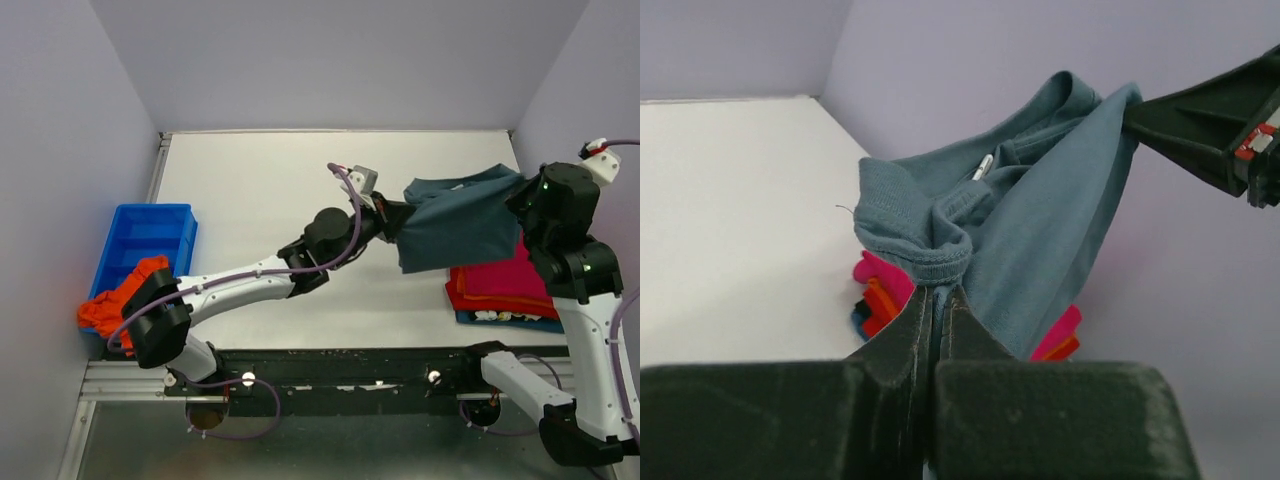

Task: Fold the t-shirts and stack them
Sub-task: Put the neatly folded tshirt into the corner of the board with both arms

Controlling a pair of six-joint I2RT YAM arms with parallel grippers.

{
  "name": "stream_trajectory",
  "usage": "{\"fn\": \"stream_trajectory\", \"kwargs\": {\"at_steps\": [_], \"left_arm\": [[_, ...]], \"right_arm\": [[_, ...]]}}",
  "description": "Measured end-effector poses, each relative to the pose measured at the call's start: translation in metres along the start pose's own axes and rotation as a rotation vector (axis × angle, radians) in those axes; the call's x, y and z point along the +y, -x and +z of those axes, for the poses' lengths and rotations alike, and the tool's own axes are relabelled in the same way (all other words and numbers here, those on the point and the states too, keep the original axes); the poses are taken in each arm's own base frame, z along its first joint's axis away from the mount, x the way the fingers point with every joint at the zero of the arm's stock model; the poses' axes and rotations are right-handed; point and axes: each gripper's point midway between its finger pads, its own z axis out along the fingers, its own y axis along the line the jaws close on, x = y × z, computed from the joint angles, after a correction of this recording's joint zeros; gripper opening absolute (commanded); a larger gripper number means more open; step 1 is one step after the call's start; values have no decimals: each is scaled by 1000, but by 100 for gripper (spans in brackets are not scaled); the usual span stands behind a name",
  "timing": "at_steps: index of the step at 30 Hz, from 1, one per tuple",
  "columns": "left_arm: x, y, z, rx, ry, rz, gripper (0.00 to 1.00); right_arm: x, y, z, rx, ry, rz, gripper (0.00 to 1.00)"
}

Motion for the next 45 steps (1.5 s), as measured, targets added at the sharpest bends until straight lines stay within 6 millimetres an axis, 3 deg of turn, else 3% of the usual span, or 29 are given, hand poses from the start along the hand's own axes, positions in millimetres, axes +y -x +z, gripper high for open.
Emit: {"fn": "stream_trajectory", "kwargs": {"at_steps": [4, 9, 15, 23, 32, 38, 45], "left_arm": [[-49, -22, 13, -8, -39, -29, 0], [-102, -55, 31, 4, -76, -52, 0], [-130, -86, 35, 27, -99, -67, 0], [-129, -104, 48, 34, -77, -86, 0], [-94, -156, 68, 80, -10, -98, 0], [-87, -151, 77, 58, -15, -129, 0], [-74, -146, 104, 31, -21, -155, 0]], "right_arm": [[-28, 23, -12, -47, -148, -29, 1], [-81, 40, -24, -97, -408, -70, 1], [-127, 46, -40, -128, -612, -101, 1], [-166, 17, -37, -61, -766, -130, 1], [-186, 3, -30, -15, -854, -129, 1], [-194, -6, -20, 25, -894, -135, 1], [-197, -11, 8, 50, -909, -127, 1]]}}
